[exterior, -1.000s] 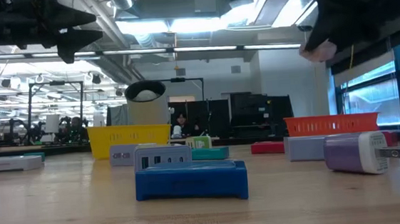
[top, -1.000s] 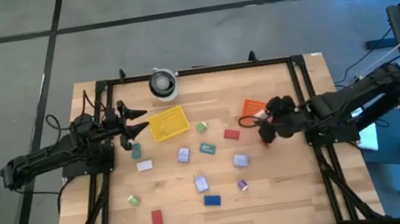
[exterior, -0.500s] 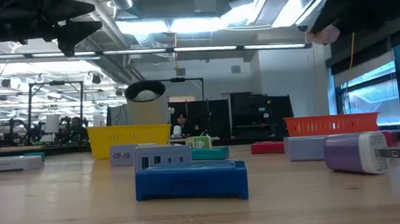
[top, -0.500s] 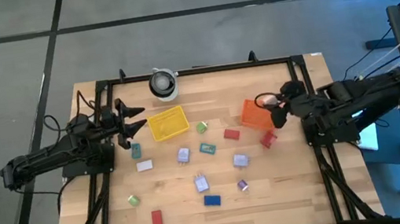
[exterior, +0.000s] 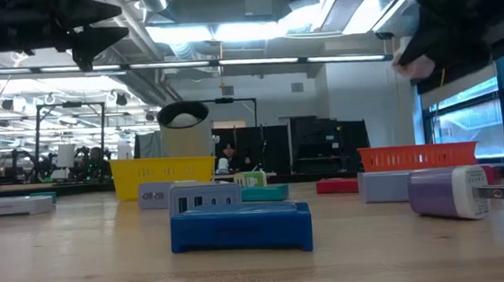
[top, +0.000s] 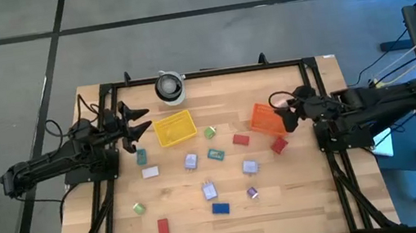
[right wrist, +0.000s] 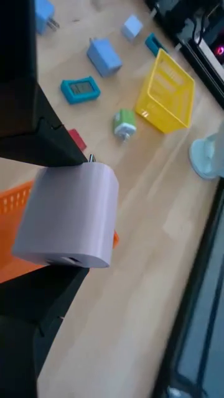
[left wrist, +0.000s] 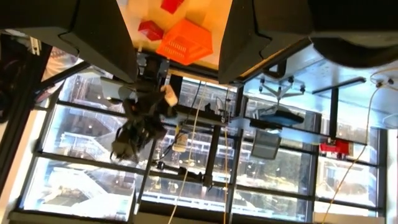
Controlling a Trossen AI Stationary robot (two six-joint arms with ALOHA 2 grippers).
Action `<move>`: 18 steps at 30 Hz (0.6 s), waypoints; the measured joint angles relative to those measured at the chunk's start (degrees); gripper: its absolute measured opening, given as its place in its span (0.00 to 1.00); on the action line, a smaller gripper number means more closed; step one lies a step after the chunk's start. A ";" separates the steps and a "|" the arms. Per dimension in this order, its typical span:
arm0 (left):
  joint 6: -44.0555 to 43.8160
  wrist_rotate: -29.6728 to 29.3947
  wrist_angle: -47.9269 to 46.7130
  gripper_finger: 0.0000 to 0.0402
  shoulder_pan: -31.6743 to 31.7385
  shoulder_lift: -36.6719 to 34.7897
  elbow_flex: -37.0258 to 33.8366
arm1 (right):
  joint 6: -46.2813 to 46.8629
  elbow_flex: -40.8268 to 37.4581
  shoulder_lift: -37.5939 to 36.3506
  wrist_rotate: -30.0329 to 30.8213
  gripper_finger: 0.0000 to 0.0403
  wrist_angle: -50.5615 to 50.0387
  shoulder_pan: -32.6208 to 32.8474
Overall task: Pick & Place Office items
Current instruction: Put the pink charger adapter into the orange bin
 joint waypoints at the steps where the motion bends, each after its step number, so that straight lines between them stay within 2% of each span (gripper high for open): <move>1: 0.00 0.00 0.01 0.55 0.00 0.04 0.00 | -0.27 -0.96 0.04 -1.41 0.58 1.67 -0.85; 8: -0.02 -0.02 -0.22 0.55 0.02 1.10 0.00 | -0.90 -6.83 1.45 -8.10 0.57 10.76 -6.53; 18: -0.07 -0.15 0.16 0.55 0.00 3.59 0.00 | -2.02 -5.45 13.01 -16.17 0.57 15.16 -13.94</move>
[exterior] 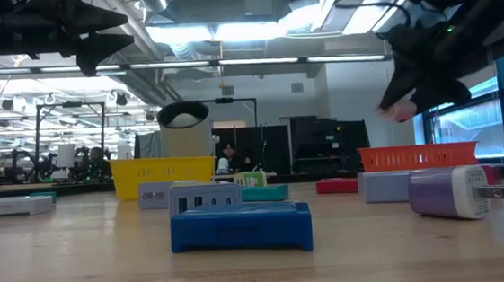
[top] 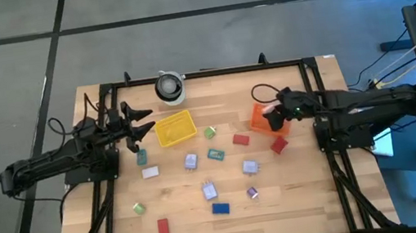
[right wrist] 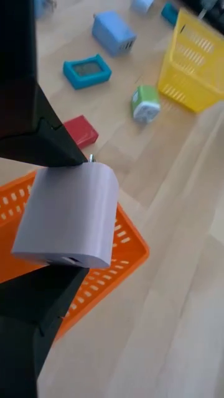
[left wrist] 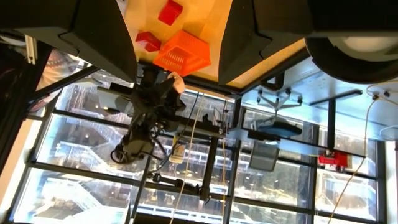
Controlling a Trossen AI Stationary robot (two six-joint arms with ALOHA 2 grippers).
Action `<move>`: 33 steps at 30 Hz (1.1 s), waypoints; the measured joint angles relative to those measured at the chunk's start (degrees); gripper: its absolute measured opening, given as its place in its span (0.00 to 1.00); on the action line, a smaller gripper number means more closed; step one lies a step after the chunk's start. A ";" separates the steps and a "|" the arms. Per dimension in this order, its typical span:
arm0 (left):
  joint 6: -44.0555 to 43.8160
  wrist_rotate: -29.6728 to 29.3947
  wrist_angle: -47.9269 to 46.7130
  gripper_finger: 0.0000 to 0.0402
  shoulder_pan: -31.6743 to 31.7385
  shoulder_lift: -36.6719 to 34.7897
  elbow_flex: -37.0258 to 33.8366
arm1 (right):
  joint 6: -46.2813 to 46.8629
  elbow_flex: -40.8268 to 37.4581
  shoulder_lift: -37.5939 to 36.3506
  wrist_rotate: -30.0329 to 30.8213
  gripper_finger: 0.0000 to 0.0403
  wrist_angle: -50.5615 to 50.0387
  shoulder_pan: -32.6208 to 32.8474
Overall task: Pick & Place Office items
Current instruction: Put the pink charger adapter into the orange bin
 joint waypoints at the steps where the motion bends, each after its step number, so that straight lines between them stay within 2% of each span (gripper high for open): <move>1: 0.00 0.00 -0.01 0.55 0.00 0.17 0.00 | -0.39 0.72 1.38 -0.21 0.57 -0.10 -0.22; 9: -0.02 0.02 -0.05 0.55 0.02 0.55 0.00 | -1.18 5.38 11.39 -1.94 0.57 -2.16 -1.45; 18: -0.15 0.06 -0.60 0.55 0.00 0.62 0.00 | -1.87 7.10 21.41 -3.41 0.57 -2.59 -1.60; 26: -0.13 0.11 -1.31 0.55 0.01 0.60 0.00 | -1.91 7.29 26.24 -4.28 0.57 -2.10 -1.60; 33: -0.04 0.19 -1.86 0.55 0.00 0.60 0.00 | -2.34 7.29 27.57 -4.90 0.59 -1.16 -1.60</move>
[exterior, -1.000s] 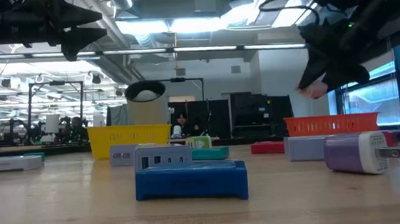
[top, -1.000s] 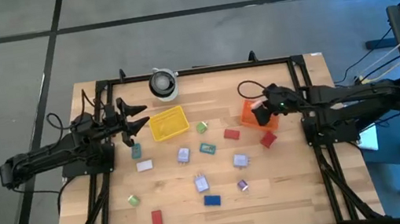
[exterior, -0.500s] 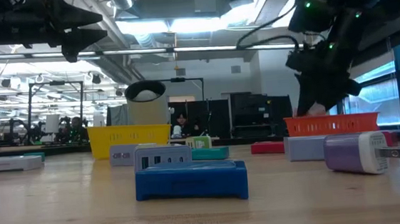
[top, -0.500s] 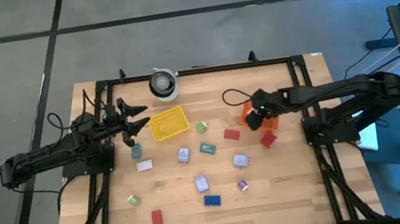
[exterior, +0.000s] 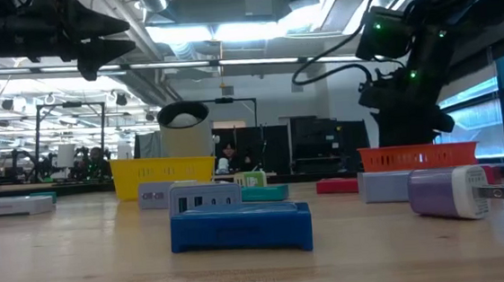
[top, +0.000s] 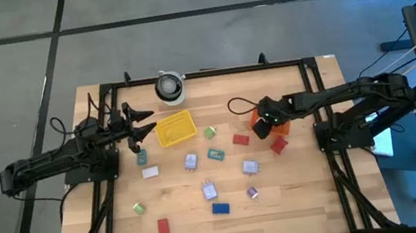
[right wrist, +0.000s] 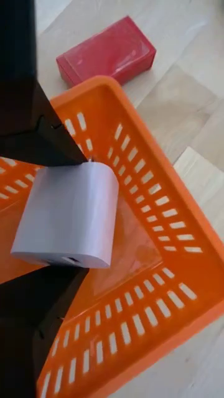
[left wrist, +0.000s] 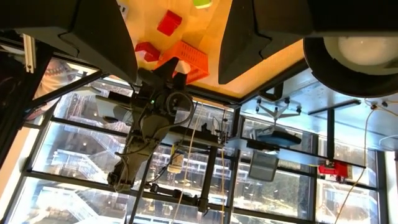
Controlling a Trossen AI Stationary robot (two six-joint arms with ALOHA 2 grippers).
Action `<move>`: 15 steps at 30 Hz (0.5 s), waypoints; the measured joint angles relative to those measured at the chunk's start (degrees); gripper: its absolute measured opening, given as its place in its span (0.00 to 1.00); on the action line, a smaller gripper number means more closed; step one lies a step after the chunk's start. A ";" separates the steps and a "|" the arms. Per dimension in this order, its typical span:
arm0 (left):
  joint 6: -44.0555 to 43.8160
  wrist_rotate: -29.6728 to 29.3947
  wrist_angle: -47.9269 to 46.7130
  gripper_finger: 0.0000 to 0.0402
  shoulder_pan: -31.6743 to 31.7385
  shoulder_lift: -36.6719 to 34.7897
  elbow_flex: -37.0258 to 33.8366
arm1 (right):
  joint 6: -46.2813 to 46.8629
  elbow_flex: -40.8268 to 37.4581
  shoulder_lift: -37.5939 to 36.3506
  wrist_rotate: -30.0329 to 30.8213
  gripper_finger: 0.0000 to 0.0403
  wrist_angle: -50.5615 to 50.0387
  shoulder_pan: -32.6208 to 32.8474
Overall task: Pick & Place Office items
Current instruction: Put the pink charger adapter into the orange bin
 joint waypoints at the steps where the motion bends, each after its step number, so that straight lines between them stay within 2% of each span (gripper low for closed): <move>1: 0.00 0.01 -0.02 0.55 0.00 0.00 0.00 | -0.15 0.00 0.00 0.01 0.60 0.29 0.00; 15: 0.04 0.64 -0.73 0.55 0.00 0.00 0.00 | -3.91 0.00 -0.02 -2.99 0.64 2.58 -0.49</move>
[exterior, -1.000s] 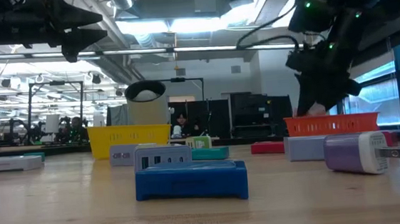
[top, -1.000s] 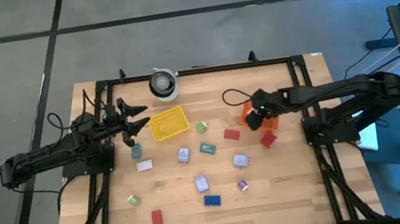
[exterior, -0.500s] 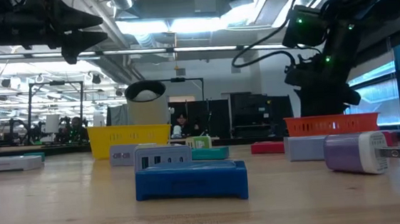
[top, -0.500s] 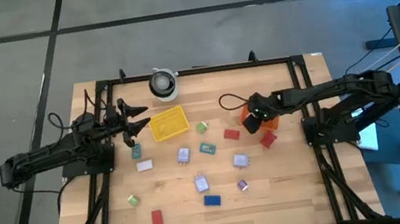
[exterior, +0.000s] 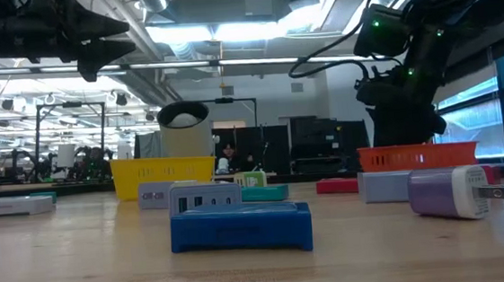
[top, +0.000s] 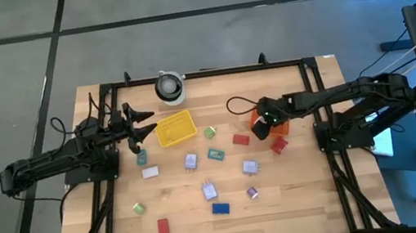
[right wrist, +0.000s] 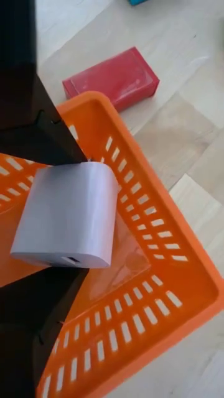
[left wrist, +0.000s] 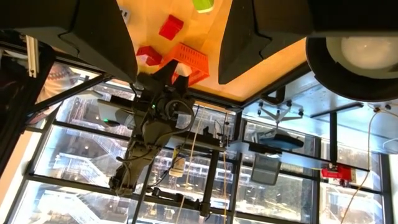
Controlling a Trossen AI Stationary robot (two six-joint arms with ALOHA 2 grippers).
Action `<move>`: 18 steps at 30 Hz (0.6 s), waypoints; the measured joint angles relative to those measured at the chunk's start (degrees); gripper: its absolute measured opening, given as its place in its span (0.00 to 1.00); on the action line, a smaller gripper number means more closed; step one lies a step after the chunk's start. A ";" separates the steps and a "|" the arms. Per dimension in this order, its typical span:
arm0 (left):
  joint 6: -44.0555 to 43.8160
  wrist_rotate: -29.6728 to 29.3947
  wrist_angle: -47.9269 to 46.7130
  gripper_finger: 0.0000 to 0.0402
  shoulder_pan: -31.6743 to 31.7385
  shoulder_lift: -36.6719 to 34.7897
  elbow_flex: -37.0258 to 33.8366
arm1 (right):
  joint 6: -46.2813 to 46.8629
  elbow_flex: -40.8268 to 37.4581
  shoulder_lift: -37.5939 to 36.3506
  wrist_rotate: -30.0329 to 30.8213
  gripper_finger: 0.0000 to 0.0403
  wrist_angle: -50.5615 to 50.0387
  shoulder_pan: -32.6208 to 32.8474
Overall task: Pick & Place Office items
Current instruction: Put the pink charger adapter into the orange bin
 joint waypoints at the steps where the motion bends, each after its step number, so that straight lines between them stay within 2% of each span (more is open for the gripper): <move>1: 0.01 0.00 -0.01 0.55 0.01 0.00 0.00 | -0.28 0.01 0.00 0.05 0.65 0.00 -0.15; 13: 0.02 0.91 -2.55 0.55 0.01 0.00 -0.02 | -7.84 1.73 0.00 2.23 0.65 -0.04 -1.37; 18: 0.04 0.90 -2.79 0.55 0.02 0.00 -0.02 | -8.04 1.73 0.00 2.98 0.65 -0.07 -1.53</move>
